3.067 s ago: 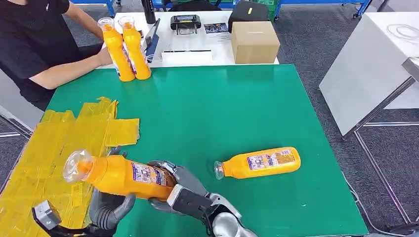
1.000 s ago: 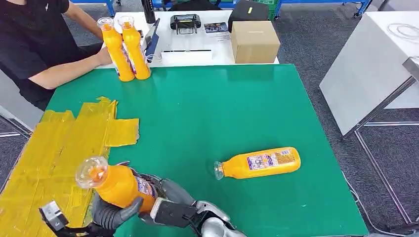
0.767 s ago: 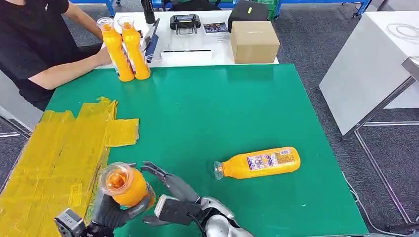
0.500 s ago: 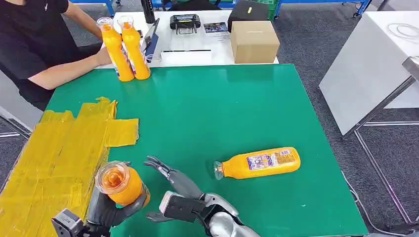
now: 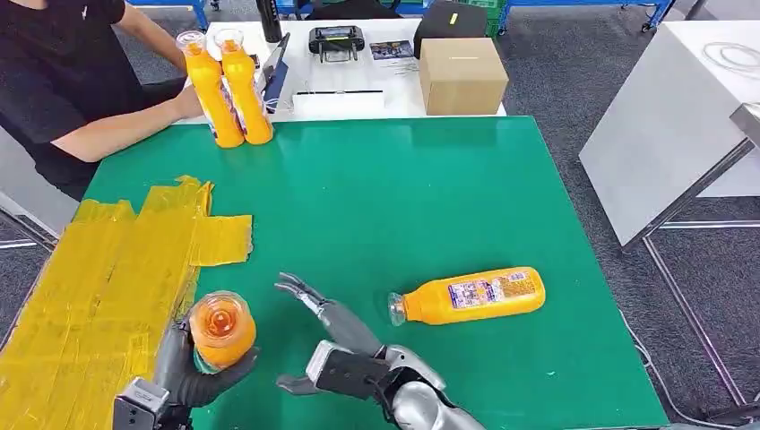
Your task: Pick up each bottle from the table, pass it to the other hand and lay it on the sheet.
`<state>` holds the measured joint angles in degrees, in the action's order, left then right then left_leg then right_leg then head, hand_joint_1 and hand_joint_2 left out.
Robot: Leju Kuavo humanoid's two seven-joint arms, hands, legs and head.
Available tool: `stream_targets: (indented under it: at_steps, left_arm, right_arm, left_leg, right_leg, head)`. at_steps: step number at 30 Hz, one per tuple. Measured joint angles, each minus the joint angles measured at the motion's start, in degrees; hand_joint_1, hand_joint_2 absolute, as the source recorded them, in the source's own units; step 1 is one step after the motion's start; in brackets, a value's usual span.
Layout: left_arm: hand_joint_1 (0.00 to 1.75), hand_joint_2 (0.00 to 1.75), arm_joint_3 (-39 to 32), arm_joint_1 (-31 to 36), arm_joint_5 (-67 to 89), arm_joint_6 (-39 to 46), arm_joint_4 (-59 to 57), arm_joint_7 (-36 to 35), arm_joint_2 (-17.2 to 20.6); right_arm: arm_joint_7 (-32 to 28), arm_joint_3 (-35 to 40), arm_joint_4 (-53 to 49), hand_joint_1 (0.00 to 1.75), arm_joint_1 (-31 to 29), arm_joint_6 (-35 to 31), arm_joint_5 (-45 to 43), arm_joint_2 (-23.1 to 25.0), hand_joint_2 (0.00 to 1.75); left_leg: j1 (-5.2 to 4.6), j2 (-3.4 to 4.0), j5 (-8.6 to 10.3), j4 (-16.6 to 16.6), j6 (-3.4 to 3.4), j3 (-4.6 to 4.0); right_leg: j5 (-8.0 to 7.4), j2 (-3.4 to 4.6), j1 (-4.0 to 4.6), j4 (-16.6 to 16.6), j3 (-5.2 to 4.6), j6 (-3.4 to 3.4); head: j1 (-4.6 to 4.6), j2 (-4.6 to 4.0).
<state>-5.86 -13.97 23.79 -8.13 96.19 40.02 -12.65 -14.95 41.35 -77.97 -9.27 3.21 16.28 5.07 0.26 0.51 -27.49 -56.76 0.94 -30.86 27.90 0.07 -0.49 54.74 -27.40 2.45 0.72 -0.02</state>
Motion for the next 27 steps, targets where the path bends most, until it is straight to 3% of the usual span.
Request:
stream_targets:
  at_steps: [4, 8, 10, 27]
  left_arm:
    - [1.75, 1.75, -1.4, 0.0, 9.5, 6.7, -0.1, -0.4, 1.3]
    - [1.75, 1.75, -1.7, 0.6, 46.4, 28.3, -3.9, -14.1, 3.2]
    - [1.75, 1.75, -1.8, 0.8, 57.2, 32.2, -6.3, -15.8, 4.4]
    - [1.75, 1.75, -1.1, 1.3, 54.0, 32.6, -11.4, -18.0, 6.4]
  right_arm:
    - [-0.3, -1.8, -3.8, 0.0, 1.5, 0.0, -0.1, -2.4, 1.75]
    - [-1.2, -3.9, -8.3, 0.0, 2.9, 0.4, -0.5, -5.2, 1.75]
    - [-1.3, -4.7, -9.7, 0.0, 3.4, 0.9, -0.6, -6.0, 1.75]
    - [-1.3, -5.6, -11.5, 0.0, 3.8, 1.4, -0.6, -7.4, 1.75]
  left_leg:
    - [0.0, 0.0, 0.0, 0.0, 0.0, 0.0]
    - [0.0, -0.01, 0.0, 0.0, 0.0, 0.0]
    - [0.0, 0.0, 0.0, 0.0, 0.0, 0.0]
    - [0.0, 0.0, 0.0, 0.0, 0.0, -0.02]
  right_leg:
    - [0.0, 0.0, 0.0, 0.0, -0.01, 0.0]
    - [0.0, 0.0, 0.01, 0.0, -0.03, 0.0]
    - [0.0, 0.01, 0.01, 0.0, -0.03, 0.0]
    - [0.0, 0.0, 0.0, 0.0, -0.01, 0.0]
  head:
    - [0.0, 0.0]
    - [0.0, 0.0]
    - [0.04, 0.0]
    - [0.0, 0.0]
